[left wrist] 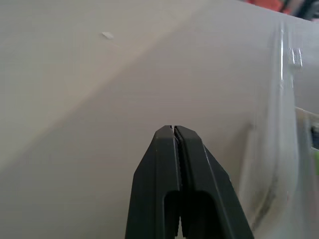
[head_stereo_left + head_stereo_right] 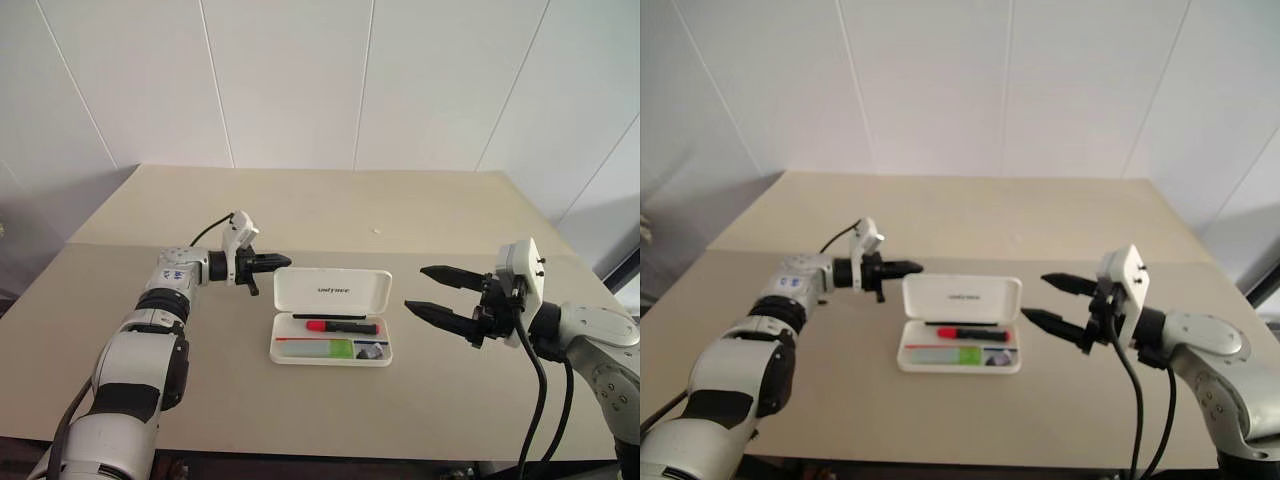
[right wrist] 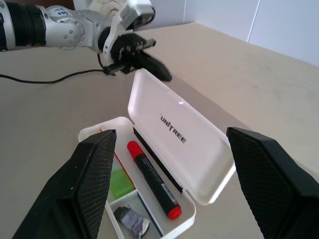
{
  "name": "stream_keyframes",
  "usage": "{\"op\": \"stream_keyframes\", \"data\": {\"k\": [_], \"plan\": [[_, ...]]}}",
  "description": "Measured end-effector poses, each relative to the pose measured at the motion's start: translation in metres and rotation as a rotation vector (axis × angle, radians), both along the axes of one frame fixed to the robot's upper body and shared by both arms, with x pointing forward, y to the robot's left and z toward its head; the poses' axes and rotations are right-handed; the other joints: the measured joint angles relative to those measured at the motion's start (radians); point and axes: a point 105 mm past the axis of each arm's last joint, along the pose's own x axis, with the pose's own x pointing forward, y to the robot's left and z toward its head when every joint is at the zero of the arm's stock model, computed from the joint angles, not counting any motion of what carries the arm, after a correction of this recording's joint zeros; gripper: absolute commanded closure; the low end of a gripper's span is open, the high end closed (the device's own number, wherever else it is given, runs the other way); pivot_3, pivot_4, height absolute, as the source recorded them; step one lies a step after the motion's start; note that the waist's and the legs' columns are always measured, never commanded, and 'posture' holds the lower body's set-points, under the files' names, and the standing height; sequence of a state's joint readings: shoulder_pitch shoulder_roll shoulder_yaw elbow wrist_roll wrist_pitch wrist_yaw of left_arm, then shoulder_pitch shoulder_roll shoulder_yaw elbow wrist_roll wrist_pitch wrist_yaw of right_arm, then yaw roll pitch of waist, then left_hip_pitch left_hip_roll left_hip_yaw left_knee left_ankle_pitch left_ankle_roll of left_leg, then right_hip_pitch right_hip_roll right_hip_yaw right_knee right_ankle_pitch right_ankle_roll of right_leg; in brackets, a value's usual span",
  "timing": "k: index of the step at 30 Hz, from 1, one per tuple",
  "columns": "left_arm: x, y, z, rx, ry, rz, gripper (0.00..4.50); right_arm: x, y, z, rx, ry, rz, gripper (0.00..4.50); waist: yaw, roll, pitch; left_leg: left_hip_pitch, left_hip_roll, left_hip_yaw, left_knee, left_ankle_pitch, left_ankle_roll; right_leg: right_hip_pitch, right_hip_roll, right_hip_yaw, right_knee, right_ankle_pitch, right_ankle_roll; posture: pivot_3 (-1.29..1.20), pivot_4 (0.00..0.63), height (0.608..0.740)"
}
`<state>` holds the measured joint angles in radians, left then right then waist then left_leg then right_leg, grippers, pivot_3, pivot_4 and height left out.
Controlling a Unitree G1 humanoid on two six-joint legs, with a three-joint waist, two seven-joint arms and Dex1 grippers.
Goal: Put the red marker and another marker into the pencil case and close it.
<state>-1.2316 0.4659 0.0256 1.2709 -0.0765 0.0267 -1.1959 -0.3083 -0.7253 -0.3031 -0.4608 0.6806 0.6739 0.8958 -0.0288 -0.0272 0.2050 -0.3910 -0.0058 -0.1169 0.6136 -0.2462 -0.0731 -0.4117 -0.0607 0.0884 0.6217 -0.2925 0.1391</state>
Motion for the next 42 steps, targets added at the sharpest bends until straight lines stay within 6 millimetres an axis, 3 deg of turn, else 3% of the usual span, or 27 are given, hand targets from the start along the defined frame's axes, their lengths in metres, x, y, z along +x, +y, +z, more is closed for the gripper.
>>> {"op": "stream_keyframes", "data": {"k": [14, 22, 28, 35, 42], "plan": [[-0.031, -0.01, -0.007, 0.072, 0.234, -0.266, 4.46, -0.006, -0.005, 0.001, -0.011, 0.011, 0.02, 0.0, 0.0, -0.001, 0.0, 0.0, 0.0, 0.0, 0.0, 0.0, 0.0, 0.0, 0.0, 0.0, 0.0, 0.0, 0.0, 0.0, 0.15, 0.74], [-0.033, -0.014, -0.005, 0.237, 0.167, -0.314, 4.46, -0.01, -0.023, 0.002, 0.0, 0.038, 0.098, 0.0, 0.001, -0.002, 0.001, 0.0, 0.0, 0.0, 0.001, 0.0, 0.0, 0.0, 0.0, 0.0, 0.001, 0.0, 0.0, 0.0, 0.15, 0.74], [-0.045, -0.022, -0.019, 0.313, 0.145, -0.39, 4.46, 0.003, -0.043, 0.006, -0.052, 0.018, 0.109, 0.0, -0.003, -0.002, 0.001, 0.001, 0.0, 0.001, 0.001, 0.0, 0.0, 0.0, 0.0, 0.001, 0.002, 0.0, 0.0, 0.0, 0.15, 0.74], [-0.049, -0.022, -0.02, 0.33, 0.144, -0.401, 4.46, 0.009, -0.043, 0.002, -0.073, 0.017, 0.123, 0.0, -0.002, -0.002, 0.001, 0.001, 0.0, 0.001, 0.001, 0.0, 0.0, 0.0, 0.0, 0.001, 0.003, 0.0, 0.0, 0.0, 0.15, 0.74], [-0.056, -0.02, -0.034, 0.504, 0.045, -0.487, 4.46, 0.006, -0.041, -0.008, -0.091, 0.046, 0.152, 0.0, 0.001, -0.002, 0.001, 0.003, 0.0, 0.001, 0.003, 0.0, 0.0, 0.002, 0.0, 0.002, 0.003, 0.0, 0.0, 0.0, 0.15, 0.74]]}}
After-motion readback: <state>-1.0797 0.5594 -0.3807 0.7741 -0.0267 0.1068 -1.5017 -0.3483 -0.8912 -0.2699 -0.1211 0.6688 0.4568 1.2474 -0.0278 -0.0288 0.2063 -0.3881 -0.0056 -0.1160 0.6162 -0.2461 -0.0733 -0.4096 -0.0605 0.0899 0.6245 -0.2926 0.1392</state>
